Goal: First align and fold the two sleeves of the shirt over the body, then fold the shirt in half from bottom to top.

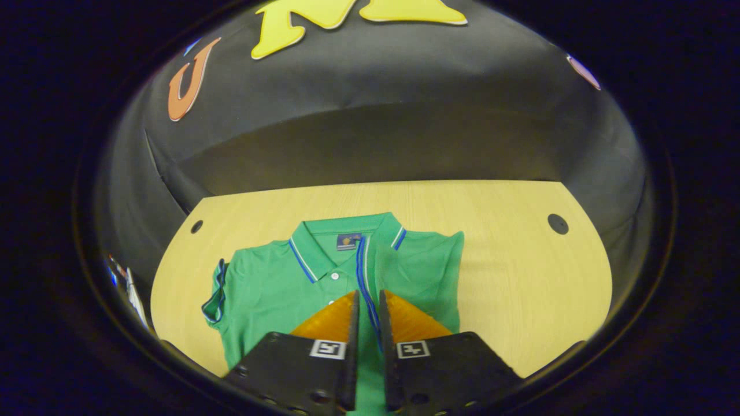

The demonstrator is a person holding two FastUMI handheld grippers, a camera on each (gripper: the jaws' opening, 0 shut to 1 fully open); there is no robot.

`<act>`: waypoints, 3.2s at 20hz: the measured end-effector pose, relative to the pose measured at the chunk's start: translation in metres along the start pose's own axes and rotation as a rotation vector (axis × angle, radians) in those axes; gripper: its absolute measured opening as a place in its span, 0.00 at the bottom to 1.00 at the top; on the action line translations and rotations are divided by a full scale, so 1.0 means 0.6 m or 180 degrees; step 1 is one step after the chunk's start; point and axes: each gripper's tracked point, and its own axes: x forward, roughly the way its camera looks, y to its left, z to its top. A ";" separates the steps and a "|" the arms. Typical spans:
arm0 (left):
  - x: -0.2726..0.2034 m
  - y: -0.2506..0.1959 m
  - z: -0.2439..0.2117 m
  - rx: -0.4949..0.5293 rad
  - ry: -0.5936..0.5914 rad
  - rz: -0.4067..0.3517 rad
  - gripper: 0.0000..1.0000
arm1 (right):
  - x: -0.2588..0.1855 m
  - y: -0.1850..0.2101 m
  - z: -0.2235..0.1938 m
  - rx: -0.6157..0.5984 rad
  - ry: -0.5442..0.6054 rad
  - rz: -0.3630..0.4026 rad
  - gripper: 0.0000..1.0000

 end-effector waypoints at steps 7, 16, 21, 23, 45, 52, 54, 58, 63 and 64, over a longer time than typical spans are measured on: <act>0.024 -0.018 -0.019 -0.0086 0.0038 -0.0245 1.00 | -0.135 -0.014 0.037 0.0023 -0.0496 -0.0143 0.96; 0.149 -0.031 -0.189 -0.0091 0.0607 -0.0625 1.00 | -0.395 -0.018 0.045 -0.0308 -0.1201 -0.0264 0.96; 0.234 -0.053 -0.293 0.0029 0.0853 -0.0729 1.00 | -0.482 -0.036 0.053 -0.0374 -0.1483 -0.0461 0.96; 0.266 -0.056 -0.342 0.0077 0.0970 -0.0772 1.00 | -0.495 -0.045 0.052 -0.0371 -0.1512 -0.0512 0.96; 0.348 -0.026 -0.500 -0.0038 0.1603 -0.0755 0.06 | -0.478 -0.093 0.024 -0.0128 -0.1211 -0.0651 0.96; 0.348 -0.063 -0.391 -0.0159 0.1377 -0.0846 0.06 | -0.492 -0.107 0.029 -0.0003 -0.1274 -0.0615 0.97; 0.345 -0.088 -0.369 -0.0166 0.1353 -0.0897 0.05 | -0.502 -0.114 0.028 0.0012 -0.1304 -0.0631 0.97; 0.340 -0.147 -0.346 -0.0061 0.1345 -0.1003 0.06 | -0.526 -0.137 0.019 0.0063 -0.1354 -0.0666 0.97; 0.328 -0.254 -0.357 -0.0089 0.1453 -0.1244 0.06 | -0.555 -0.195 0.003 0.0200 -0.1387 -0.0837 0.98; 0.327 -0.271 -0.361 -0.0070 0.1465 -0.1262 0.06 | -0.562 -0.209 0.001 0.0224 -0.1389 -0.0877 0.98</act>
